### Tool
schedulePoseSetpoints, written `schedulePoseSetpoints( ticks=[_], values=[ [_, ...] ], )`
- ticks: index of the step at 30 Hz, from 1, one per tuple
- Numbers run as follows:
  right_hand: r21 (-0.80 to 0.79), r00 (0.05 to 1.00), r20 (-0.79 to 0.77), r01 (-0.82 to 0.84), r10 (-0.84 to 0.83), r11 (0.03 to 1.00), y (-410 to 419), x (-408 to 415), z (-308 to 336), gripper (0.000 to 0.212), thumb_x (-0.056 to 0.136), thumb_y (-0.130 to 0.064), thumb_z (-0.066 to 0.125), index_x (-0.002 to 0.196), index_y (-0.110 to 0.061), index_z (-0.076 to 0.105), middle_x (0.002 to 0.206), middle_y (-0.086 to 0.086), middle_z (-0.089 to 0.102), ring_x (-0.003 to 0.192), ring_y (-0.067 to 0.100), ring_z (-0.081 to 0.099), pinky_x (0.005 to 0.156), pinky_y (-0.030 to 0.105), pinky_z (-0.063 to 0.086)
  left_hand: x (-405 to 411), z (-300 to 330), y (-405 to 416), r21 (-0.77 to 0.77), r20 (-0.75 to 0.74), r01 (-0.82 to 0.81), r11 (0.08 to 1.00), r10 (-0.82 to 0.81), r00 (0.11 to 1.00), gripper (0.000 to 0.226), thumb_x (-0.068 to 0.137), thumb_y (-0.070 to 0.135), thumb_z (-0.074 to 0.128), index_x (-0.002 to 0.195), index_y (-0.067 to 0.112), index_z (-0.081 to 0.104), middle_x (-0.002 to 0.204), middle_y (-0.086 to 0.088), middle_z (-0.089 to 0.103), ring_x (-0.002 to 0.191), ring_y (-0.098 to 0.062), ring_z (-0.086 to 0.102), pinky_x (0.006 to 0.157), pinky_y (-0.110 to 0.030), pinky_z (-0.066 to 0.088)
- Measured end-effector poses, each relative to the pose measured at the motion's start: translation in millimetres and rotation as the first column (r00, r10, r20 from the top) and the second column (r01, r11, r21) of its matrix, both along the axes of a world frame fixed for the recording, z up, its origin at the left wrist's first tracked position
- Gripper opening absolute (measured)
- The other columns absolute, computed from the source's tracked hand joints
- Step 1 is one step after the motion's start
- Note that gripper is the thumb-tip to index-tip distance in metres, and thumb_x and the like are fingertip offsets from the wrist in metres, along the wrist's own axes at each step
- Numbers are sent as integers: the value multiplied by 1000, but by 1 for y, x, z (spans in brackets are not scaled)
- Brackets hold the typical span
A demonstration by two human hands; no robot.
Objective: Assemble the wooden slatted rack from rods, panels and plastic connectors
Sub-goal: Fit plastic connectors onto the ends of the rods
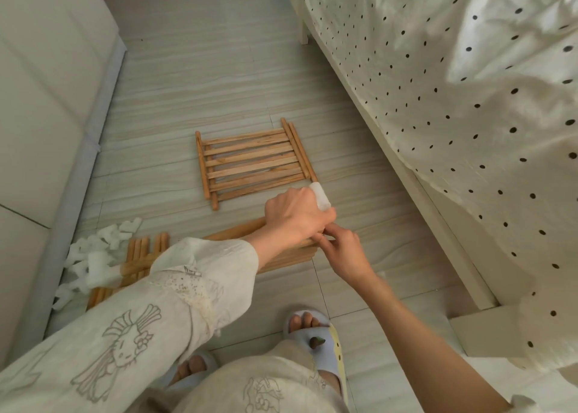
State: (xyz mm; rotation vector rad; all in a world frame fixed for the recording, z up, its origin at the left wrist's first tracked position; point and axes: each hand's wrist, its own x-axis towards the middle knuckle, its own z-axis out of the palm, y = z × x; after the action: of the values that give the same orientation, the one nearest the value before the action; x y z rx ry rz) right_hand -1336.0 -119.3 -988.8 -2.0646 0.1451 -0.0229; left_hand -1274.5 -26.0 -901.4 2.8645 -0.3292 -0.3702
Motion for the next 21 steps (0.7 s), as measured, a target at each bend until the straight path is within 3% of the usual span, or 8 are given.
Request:
schedulePoseSetpoints(
  ticks=[5, 8, 11, 14, 21],
  values=[
    [-17, 999, -6, 51, -51, 999, 7, 5, 3, 17, 93, -22, 57, 94, -8, 66, 91, 1, 69, 86, 26, 61, 73, 30, 41, -6, 6, 1, 20, 146, -30, 999, 27, 989, 32, 85, 47, 52, 91, 16, 57, 79, -1, 54, 80, -26, 58, 63, -29, 32],
    [-42, 996, -11, 86, -87, 995, 11, 7, 1, 22, 94, -20, 54, 106, -6, 66, 103, 8, 70, 97, 26, 61, 77, 28, 41, -7, 7, 4, 58, 203, -5, 998, -6, 979, 40, 87, 49, 51, 104, 13, 56, 89, -6, 62, 87, -28, 60, 65, -29, 32],
    [-57, 994, -5, 109, -109, 992, 14, 5, 0, 23, 95, -21, 53, 108, -6, 65, 98, 15, 70, 94, 32, 61, 81, 34, 43, -10, 6, 6, 92, 243, 26, 995, -48, 969, 44, 88, 50, 50, 110, 11, 54, 98, -7, 66, 92, -29, 62, 65, -29, 32],
    [-48, 992, -36, 120, -122, 992, 16, 6, 1, 23, 95, -21, 52, 107, -5, 65, 95, 15, 70, 91, 29, 61, 80, 35, 44, -9, 9, 7, 96, 244, 44, 994, -66, 968, 44, 89, 50, 48, 110, 12, 52, 91, -5, 63, 85, -26, 60, 64, -29, 31],
    [-114, 992, -32, 114, -118, 987, 22, 9, -1, 22, 96, -19, 46, 99, -4, 62, 82, 9, 65, 77, 25, 57, 60, 25, 31, -9, 10, 12, 126, 210, 87, 988, -112, 971, 43, 88, 51, 49, 110, 14, 49, 87, -2, 56, 78, -24, 51, 69, -30, 32]
  ],
)
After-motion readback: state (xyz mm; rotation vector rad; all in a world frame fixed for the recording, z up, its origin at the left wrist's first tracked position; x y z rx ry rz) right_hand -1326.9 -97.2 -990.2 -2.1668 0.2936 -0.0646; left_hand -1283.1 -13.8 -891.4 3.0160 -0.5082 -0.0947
